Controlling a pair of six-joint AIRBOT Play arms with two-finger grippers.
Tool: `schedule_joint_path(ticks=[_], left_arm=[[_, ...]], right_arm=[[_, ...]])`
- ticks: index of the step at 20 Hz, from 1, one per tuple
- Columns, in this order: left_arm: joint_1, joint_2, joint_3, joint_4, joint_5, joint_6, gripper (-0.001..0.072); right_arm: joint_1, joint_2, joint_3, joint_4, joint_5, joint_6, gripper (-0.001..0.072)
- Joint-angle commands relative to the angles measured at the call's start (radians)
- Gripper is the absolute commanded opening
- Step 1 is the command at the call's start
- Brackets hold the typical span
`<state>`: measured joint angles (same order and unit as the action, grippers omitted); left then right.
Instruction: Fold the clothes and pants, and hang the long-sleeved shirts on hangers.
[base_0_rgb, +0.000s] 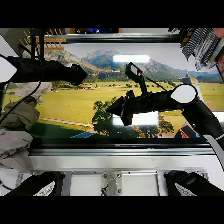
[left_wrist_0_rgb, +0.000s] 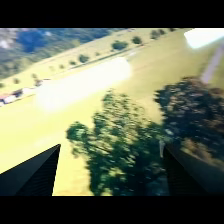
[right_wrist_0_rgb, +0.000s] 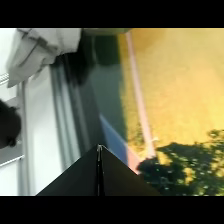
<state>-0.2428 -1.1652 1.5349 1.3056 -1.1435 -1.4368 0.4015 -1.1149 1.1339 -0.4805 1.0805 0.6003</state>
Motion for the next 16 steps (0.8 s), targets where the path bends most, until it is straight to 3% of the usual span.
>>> schedule_joint_path(ticks=[1,5,9,12,16], left_arm=[[0.114,-0.113,0.002,0.322,0.139,-0.083,0.072],[0.331,-0.312,0.002,0.326,0.281,-0.09,0.072],[0.456,-0.505,0.003,0.375,0.375,-0.09,0.072],[0.484,-0.637,0.077,0.503,0.338,-0.09,0.072],[0.49,-0.807,0.245,0.51,0.307,-0.089,0.072]], right_arm=[[-0.097,0.003,0.001,0.002,-0.065,0.061,0.0004],[-0.216,0.002,0.001,0.001,-0.068,0.059,0.0005],[-0.239,-0.002,0.0,-0.045,-0.066,0.06,0.0005],[-0.238,-0.006,0.0,-0.06,-0.062,0.083,0.0005],[-0.238,-0.023,0.0,-0.06,-0.059,0.097,0.0005]])
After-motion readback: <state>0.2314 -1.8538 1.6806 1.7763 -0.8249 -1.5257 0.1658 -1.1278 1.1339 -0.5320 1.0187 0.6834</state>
